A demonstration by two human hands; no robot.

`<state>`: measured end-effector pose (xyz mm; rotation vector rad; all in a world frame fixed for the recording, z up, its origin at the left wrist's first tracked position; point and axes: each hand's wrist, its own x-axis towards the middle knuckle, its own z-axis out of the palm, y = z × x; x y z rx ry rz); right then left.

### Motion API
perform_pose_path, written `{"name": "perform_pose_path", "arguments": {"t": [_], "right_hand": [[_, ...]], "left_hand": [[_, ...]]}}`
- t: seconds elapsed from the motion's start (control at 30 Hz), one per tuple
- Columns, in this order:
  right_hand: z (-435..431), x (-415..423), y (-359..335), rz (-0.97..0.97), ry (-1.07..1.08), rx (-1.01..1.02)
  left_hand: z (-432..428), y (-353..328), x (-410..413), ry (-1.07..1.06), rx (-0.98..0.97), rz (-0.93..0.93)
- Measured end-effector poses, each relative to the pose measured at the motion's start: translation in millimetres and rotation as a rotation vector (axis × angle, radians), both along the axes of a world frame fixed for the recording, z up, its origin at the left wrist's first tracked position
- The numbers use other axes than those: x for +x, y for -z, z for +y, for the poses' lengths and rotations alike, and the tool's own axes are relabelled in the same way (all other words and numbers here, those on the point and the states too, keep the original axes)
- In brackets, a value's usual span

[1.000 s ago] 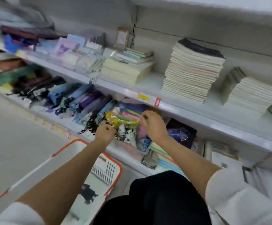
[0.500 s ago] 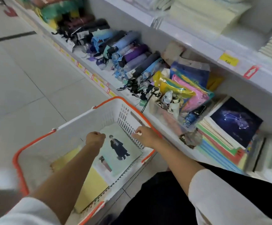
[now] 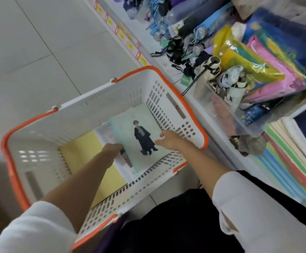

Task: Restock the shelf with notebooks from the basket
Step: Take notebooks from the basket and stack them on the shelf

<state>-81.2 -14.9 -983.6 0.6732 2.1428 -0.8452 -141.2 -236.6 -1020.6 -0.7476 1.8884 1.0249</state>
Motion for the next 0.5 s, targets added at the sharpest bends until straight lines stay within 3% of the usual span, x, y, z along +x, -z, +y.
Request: {"name": "perform_pose_path", "arguments": {"t": [0.37,0.5], "right_hand": [[3,-26,55,0.025,0.137,-0.140],[0,-20,61,-0.006,0.032,-0.214]], "left_hand": [[16,17,11,-0.191,-0.151,0.164],[18,28,19,-0.184,-0.182,0.256]]}}
